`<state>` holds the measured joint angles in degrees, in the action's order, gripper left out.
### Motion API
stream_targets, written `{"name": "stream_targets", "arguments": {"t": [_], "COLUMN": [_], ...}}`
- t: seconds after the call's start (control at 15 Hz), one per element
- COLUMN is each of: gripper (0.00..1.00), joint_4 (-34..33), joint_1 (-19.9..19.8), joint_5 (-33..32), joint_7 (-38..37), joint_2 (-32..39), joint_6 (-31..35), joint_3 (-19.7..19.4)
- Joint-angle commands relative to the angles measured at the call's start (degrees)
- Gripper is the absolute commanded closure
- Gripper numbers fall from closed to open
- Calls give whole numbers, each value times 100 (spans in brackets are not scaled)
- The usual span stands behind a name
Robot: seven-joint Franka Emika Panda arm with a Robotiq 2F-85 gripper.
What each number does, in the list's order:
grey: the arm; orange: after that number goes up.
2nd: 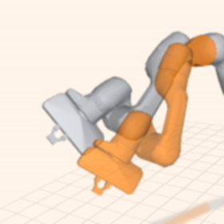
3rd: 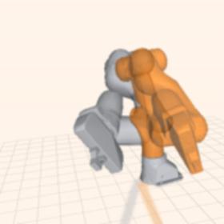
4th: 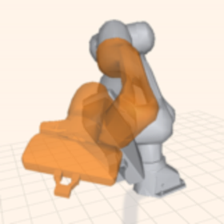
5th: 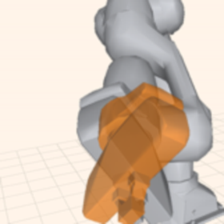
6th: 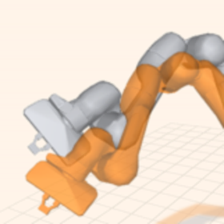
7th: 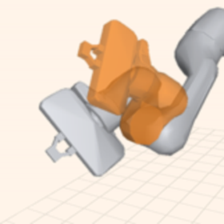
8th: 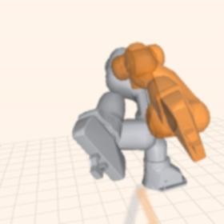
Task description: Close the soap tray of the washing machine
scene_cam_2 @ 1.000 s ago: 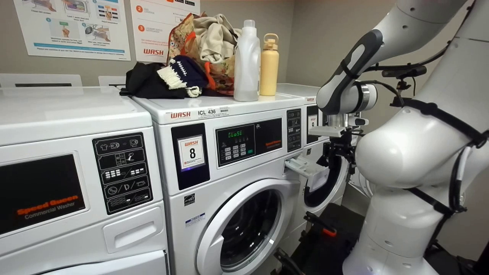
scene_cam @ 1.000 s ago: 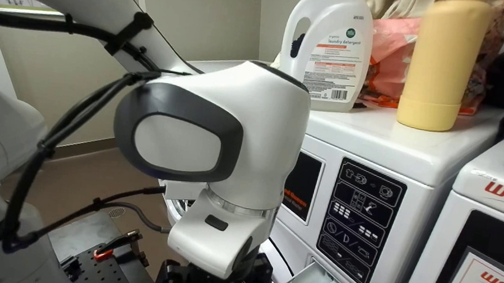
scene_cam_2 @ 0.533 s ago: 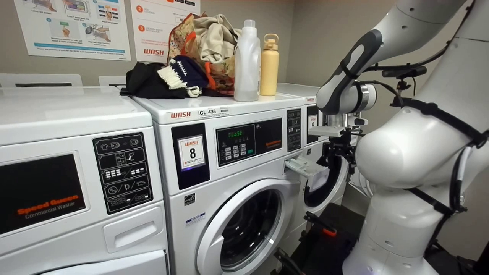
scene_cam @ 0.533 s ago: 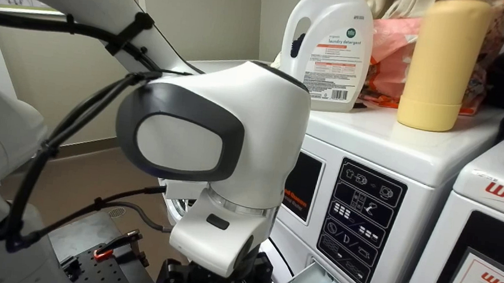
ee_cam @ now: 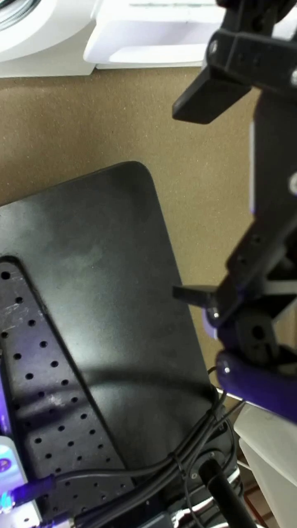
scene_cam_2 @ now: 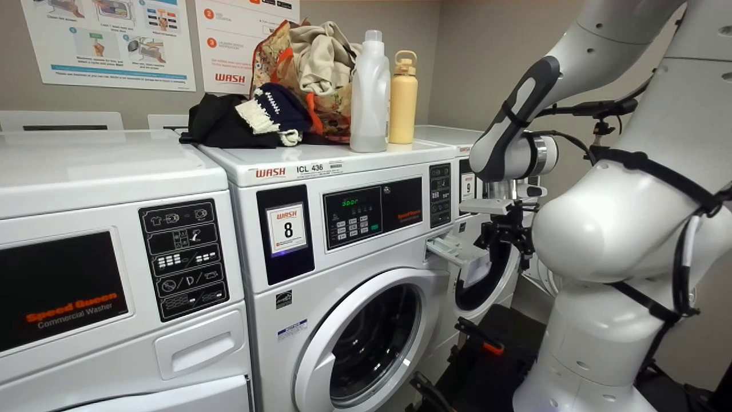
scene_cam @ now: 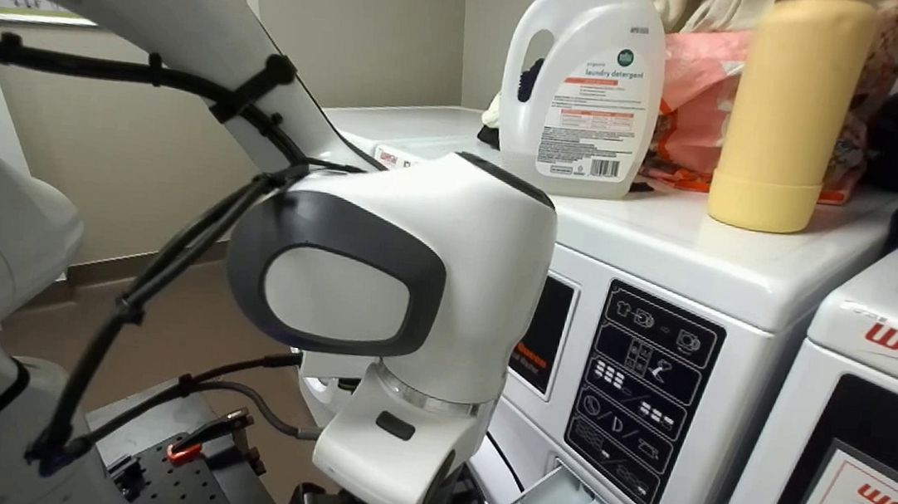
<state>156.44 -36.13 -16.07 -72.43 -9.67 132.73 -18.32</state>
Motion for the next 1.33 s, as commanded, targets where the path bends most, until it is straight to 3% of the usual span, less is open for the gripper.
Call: {"name": "stream_targets", "arguments": {"t": [0.0,0.93,1.27], "gripper": [0,0,0], "joint_4": [-118,86,235], "joint_1": [102,560,778], "joint_5": [4,-234,-220], "joint_7": [-165,-109,-99], "joint_2": [376,1292,1190], "joint_6": [285,2420,2836], "joint_3": [-57,-593,-747]}}
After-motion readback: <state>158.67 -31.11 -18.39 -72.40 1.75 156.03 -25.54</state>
